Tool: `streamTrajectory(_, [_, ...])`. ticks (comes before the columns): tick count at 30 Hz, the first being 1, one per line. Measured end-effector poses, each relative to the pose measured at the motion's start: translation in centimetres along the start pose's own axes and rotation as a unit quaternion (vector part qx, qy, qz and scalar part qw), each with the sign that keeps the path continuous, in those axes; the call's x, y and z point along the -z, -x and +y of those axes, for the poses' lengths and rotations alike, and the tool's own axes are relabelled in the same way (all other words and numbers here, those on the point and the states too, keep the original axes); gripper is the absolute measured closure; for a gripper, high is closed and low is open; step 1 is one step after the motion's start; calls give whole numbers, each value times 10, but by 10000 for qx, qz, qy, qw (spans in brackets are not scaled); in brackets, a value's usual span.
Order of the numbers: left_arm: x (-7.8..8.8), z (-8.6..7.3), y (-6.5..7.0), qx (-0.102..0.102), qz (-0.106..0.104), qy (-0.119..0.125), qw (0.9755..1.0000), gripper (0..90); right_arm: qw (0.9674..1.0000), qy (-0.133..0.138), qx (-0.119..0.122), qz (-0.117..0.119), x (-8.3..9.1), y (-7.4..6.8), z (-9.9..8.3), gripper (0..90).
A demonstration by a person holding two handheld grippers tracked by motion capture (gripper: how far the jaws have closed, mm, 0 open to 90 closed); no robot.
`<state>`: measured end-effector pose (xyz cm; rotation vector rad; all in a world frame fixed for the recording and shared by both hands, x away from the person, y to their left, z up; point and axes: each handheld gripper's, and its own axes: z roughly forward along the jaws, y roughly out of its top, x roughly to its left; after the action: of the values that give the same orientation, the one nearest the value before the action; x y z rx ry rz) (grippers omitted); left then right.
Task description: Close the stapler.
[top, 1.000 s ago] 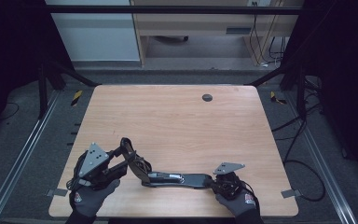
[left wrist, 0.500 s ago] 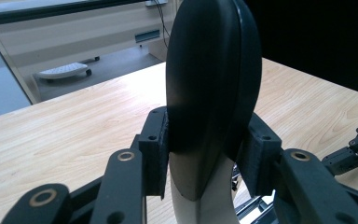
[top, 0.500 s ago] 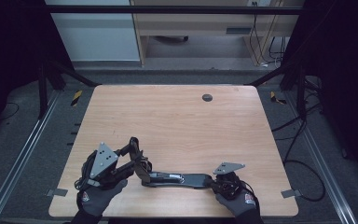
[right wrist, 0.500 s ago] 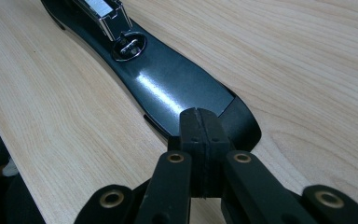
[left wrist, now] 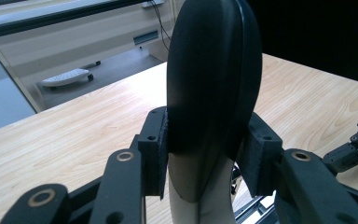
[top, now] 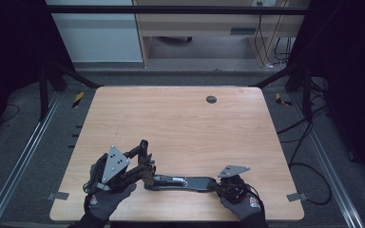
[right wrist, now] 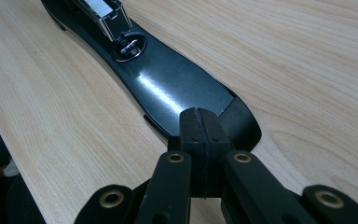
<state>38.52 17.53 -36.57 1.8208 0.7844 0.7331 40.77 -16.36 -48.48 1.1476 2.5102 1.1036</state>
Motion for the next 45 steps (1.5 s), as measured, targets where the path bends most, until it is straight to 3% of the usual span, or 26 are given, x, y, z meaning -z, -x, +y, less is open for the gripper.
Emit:
streamTrajectory(11, [-7, 5, 7, -236, -137, -100, 9996, 565, 10000, -1, -1, 7, 0, 0, 0, 900])
streamTrajectory(20, [-20, 9, 23, -533, -227, -158, 9982, 548, 10000, 0, 5, -1, 0, 0, 0, 900])
streamTrajectory(38, [-36, 11, 41, -741, -354, -271, 9963, 522, 10000, -1, -21, 29, 0, 0, 0, 900])
streamTrajectory(45, [-50, 10, 56, -1039, -453, -387, 9928, 507, 10000, -1, -27, 30, 0, 0, 0, 900])
